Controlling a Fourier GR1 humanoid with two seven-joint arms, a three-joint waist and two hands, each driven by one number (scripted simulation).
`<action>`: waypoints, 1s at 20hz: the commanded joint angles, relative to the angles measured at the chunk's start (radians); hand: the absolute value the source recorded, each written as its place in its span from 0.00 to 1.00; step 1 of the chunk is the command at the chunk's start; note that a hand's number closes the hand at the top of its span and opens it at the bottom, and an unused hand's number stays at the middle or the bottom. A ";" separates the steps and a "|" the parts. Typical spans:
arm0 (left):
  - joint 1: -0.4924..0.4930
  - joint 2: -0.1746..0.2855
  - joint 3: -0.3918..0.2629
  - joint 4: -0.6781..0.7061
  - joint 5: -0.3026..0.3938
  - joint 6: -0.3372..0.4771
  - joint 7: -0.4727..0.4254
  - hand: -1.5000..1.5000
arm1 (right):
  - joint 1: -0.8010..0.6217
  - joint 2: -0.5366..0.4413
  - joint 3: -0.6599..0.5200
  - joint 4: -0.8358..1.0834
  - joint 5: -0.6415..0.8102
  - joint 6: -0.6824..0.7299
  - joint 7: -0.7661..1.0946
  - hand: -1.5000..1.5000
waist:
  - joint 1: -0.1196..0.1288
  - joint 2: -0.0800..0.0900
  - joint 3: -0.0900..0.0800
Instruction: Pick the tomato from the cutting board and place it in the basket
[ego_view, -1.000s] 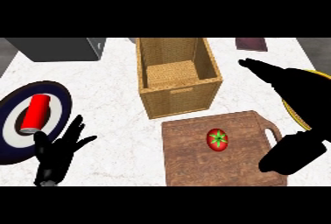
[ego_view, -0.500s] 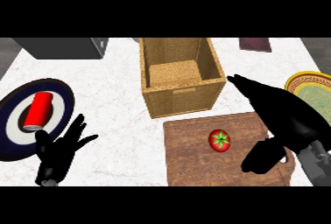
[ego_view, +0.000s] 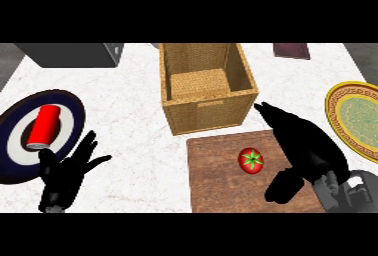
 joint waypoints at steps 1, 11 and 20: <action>0.061 0.032 -0.007 0.026 -0.014 -0.022 0.049 0.50 | 0.046 0.064 0.038 0.000 0.078 -0.029 0.098 0.00 | 0.005 0.007 -0.007; 0.064 -0.017 -0.020 0.041 -0.055 0.009 0.047 0.50 | 0.124 0.086 0.013 0.105 0.195 -0.065 -0.072 0.00 | 0.007 0.009 -0.006; 0.025 -0.007 0.024 0.083 -0.049 -0.023 0.061 0.50 | 0.144 0.174 0.051 0.140 0.266 -0.020 -0.037 0.00 | 0.000 0.008 -0.007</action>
